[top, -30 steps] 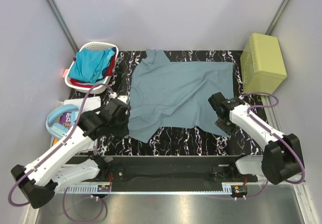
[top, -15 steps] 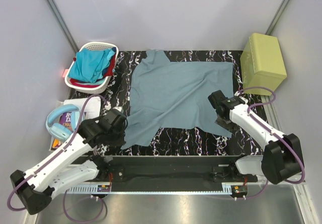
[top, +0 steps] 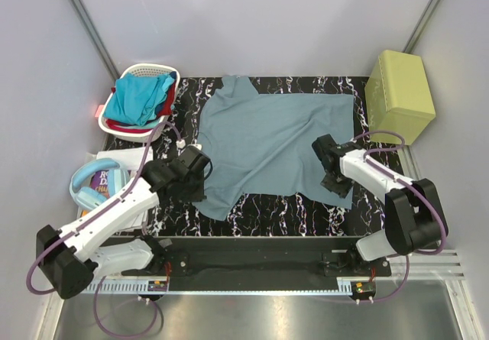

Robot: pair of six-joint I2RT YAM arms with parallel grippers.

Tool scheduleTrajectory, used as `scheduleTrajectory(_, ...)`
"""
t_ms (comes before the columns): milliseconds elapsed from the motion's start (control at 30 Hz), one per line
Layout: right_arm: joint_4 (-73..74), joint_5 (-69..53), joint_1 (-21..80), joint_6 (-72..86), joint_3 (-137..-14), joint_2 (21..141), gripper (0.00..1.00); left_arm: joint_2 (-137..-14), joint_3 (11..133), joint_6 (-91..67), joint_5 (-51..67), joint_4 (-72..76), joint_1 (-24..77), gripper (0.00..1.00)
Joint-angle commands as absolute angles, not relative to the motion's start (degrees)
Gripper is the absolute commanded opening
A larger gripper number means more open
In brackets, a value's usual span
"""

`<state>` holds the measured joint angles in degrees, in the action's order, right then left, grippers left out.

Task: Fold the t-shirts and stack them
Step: Grap the side of the flattened tshirt closest away from the robot with both arms

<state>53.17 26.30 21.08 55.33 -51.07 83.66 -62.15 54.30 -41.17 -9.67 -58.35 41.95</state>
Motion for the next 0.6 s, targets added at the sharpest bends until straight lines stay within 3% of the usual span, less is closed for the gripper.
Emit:
scheduleTrajectory(0,52.0,24.4,19.6,56.3,-52.1,83.1,0.49,-62.8,56.3,-39.6,-10.0,-55.4,42.2,0.0)
scheduleTrajectory(567,53.8,22.7,19.1,61.9,-42.8,78.0,0.48,-65.9,55.8,-36.6,-8.0,-52.4,42.2,0.0)
